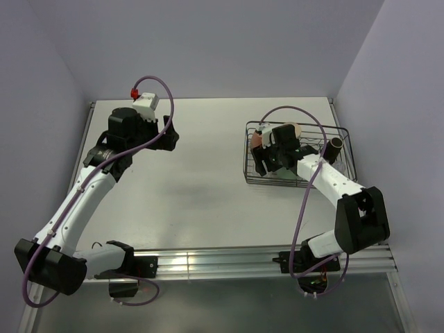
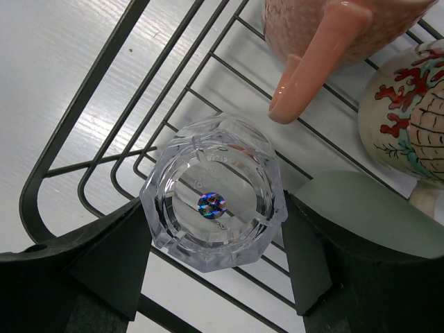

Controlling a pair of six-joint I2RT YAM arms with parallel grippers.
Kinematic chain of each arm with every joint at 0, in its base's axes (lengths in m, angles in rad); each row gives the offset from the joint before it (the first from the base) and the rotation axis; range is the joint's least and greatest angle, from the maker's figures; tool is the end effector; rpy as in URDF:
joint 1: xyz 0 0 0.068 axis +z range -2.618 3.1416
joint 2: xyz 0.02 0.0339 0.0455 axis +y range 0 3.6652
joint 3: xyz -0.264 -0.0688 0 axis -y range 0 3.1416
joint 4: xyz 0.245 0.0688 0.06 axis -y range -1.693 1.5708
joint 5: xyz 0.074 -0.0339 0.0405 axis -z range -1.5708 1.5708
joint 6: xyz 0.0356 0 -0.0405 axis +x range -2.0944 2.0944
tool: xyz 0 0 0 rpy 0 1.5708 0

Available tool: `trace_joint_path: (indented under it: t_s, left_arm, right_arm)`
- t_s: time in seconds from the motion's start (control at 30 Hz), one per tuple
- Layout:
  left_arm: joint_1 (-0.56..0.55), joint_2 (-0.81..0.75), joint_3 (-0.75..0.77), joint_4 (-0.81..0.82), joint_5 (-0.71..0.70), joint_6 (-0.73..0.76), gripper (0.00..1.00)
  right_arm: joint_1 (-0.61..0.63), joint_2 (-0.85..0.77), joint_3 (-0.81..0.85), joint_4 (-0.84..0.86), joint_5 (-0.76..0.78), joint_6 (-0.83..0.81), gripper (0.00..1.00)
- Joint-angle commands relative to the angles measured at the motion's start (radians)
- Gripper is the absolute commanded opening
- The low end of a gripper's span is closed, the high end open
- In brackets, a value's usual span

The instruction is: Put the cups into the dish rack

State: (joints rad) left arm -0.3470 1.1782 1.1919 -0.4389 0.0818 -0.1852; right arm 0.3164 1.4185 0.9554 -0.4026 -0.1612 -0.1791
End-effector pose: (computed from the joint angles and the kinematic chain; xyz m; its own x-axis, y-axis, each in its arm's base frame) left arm 0.2462 -0.0921 0.3756 -0.4566 -0.0300 -0.8892 0.3305 0.9222 -0.2009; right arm 0.2802 0.0977 0.2356 -0.6399 -0.3945 -0.6595 -0.5284 0.8490 0.0048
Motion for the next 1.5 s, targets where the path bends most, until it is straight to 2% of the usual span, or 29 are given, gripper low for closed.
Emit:
trace_joint_path:
  t_s: [0.0, 0.17, 0.27, 0.4, 0.57, 0.67, 0.7, 0.73, 0.87, 1.47]
  left_arm:
    - [0.006, 0.006, 0.041, 0.011, 0.004, 0.007, 0.99]
    - [0.006, 0.008, 0.04, 0.009, 0.007, 0.009, 0.99]
    - [0.008, 0.006, 0.037, 0.011, 0.004, 0.01, 0.99]
    - [0.009, 0.003, 0.035, 0.008, 0.001, 0.013, 0.99]
    - [0.011, 0.003, 0.034, 0.006, 0.006, 0.016, 0.99]
    - [0.013, 0.001, 0.034, 0.008, 0.006, 0.018, 0.99]
    - [0.013, 0.004, 0.034, 0.006, 0.007, 0.02, 0.99]
    - [0.014, 0.005, 0.034, 0.006, 0.007, 0.02, 0.99]
    - [0.017, 0.003, 0.029, 0.011, 0.007, 0.02, 0.99]
    - [0.032, 0.0, 0.008, 0.014, 0.015, 0.024, 0.99]
  right_arm:
    - [0.009, 0.011, -0.006, 0.048, 0.011, -0.002, 0.2]
    - [0.009, 0.016, -0.009, 0.053, 0.011, -0.002, 0.28]
    - [0.009, 0.026, -0.004, 0.047, 0.009, 0.0, 0.39]
    - [0.009, 0.022, -0.004, 0.044, 0.015, 0.003, 0.61]
    - [0.009, 0.002, -0.001, 0.035, 0.023, 0.015, 0.65]
    - [0.01, -0.015, 0.005, 0.019, 0.026, 0.015, 0.75]
    - [0.009, -0.023, 0.008, 0.01, 0.026, 0.015, 0.87]
    - [0.009, -0.026, 0.014, 0.004, 0.028, 0.016, 0.91]
    - [0.009, -0.047, 0.025, -0.015, 0.029, 0.02, 1.0]
    - [0.012, -0.156, 0.206, -0.114, -0.043, 0.059, 1.0]
